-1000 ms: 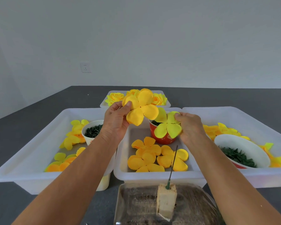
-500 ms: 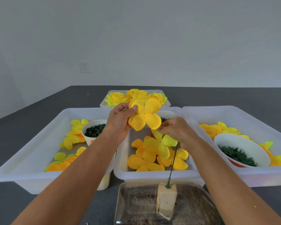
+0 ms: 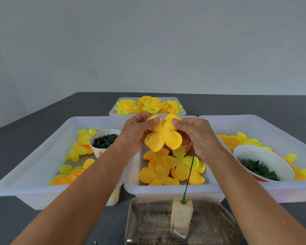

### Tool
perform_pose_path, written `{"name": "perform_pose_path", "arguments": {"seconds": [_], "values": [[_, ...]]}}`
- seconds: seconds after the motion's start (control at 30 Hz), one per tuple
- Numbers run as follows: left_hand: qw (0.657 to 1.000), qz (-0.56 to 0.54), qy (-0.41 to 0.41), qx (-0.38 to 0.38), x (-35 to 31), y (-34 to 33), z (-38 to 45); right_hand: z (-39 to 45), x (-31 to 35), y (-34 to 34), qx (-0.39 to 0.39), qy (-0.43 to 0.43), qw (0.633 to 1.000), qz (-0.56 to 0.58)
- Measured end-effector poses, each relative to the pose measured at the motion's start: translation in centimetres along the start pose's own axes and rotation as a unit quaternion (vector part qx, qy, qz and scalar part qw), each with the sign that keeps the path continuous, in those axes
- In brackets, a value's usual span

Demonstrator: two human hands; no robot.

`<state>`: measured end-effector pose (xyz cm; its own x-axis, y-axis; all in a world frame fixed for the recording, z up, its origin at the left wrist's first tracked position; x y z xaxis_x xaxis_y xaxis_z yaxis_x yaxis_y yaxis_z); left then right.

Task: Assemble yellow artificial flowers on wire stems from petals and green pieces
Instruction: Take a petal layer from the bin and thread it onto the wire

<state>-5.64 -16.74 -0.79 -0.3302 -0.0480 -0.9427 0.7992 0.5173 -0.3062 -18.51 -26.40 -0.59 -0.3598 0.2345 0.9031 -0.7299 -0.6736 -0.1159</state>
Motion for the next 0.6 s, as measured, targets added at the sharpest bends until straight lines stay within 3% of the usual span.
{"name": "perform_pose_path", "arguments": {"seconds": [0.17,0.37,0.5,0.6], "values": [[0.987,0.151,0.014,0.048,0.8,-1.5,-0.6,0.0,0.1,0.2,-0.019,0.014,0.999,-0.023],[0.984,0.168,-0.033,0.057,0.3,-2.0,-1.0,-0.1,0.0,-0.6,0.035,-0.008,0.999,0.027],[0.99,0.118,-0.068,0.04,-0.5,-1.6,-1.1,0.0,-0.4,-0.6,0.039,-0.043,0.995,0.086],[0.989,0.115,-0.088,0.028,-0.8,-1.5,-1.2,0.2,-0.7,-0.3,0.028,-0.051,0.996,0.07]]}}
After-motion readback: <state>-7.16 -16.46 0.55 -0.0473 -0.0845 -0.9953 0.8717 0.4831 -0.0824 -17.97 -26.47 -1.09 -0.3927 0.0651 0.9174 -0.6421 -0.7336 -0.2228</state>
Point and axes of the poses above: each hand's wrist, its own z-axis towards the middle knuckle, its own y-axis out of the back of the hand, x = y × z, the point moved 6 cm from there along z, towards the middle knuckle, and after that the axes turned 15 degrees about y, right-handed, at the moved point
